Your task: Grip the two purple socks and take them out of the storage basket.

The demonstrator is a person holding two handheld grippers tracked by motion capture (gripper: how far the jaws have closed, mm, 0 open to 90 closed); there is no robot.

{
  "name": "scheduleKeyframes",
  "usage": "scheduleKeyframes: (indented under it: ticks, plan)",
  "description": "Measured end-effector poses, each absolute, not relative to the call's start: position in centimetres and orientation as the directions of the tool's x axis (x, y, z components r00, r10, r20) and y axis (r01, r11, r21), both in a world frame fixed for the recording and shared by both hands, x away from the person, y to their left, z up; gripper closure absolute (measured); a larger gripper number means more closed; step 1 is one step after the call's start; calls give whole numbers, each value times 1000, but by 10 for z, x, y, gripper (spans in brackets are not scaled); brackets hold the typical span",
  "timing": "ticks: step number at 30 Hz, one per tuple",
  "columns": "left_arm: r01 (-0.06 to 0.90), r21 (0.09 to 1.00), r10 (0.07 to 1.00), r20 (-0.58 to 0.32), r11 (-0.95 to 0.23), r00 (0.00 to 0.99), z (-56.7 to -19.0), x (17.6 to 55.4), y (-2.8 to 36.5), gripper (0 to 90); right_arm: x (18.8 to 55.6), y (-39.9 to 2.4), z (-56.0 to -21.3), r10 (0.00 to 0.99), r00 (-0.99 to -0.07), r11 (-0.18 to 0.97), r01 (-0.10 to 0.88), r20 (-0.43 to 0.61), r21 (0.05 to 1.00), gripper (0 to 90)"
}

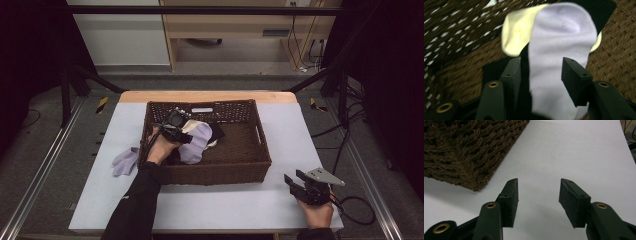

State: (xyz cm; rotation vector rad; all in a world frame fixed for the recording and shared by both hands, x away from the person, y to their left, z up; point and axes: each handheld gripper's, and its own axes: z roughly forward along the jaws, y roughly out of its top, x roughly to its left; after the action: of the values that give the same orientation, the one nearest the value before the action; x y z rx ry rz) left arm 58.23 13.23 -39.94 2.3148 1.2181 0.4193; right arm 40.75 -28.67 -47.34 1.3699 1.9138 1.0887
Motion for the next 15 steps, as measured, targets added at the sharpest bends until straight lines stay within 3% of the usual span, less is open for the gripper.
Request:
scheduleKeyframes:
  ticks: [12, 15]
  plan:
    - [715, 483, 813, -11, -505, 582, -415, 576, 143, 467, 408, -286, -474, 941, -337, 160, 508, 24, 846, 498]
    - [715, 485, 811, -20, -503, 584, -414, 574, 143, 502, 409, -287, -475, 940, -340, 169, 502, 14, 848, 498]
